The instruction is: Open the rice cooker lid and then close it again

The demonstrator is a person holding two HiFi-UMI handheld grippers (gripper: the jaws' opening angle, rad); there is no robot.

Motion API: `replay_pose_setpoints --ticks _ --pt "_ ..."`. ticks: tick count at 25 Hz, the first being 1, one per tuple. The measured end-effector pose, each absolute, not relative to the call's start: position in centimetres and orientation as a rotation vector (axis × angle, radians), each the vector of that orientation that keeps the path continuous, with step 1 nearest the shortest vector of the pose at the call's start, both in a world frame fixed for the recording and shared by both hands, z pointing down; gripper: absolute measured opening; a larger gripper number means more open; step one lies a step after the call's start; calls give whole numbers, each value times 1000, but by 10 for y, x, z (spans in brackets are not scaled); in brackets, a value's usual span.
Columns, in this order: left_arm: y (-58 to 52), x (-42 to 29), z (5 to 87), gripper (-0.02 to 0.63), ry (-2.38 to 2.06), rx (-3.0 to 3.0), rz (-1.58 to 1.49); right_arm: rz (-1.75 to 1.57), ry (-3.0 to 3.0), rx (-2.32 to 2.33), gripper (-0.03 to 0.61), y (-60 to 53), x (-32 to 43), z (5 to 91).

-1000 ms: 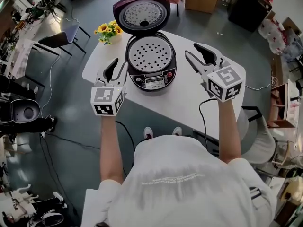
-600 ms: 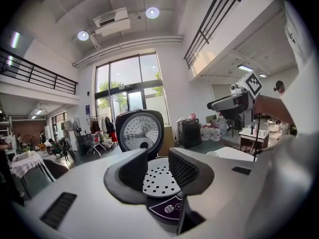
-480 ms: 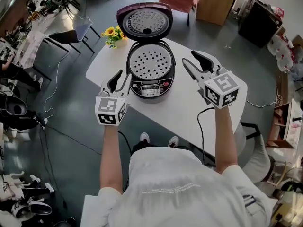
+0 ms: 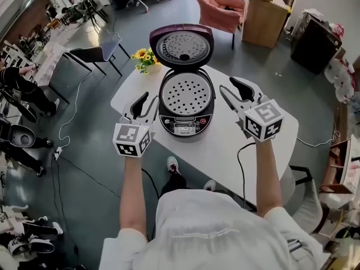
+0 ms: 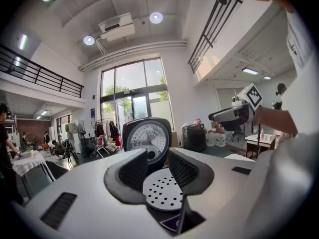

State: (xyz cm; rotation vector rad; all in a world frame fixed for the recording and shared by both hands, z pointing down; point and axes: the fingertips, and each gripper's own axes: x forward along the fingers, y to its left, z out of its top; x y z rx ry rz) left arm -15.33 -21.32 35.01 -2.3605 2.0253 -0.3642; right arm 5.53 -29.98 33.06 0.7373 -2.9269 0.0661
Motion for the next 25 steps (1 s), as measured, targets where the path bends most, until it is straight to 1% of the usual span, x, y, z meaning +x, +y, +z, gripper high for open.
replay_pose_setpoints --ticks 6,12,16,21,25 --pt "-269 -185 323 146 1944 -2378 -308 30 -2885 836 187 -327 45 318" --pt "-344 -211 306 149 1772 -2420 -367 0 -2828 985 187 -361 30 302" --pt "-389 -223 301 189 1655 -2468 -413 -10 -2769 1046 187 -375 20 305" --pt "-425 -239 303 209 1571 -2531 -431 1 -2711 1074 187 -382 4 317" --pt "-444 -244 310 260 1480 -2605 -440 15 -2683 1078 187 -384 -10 326"
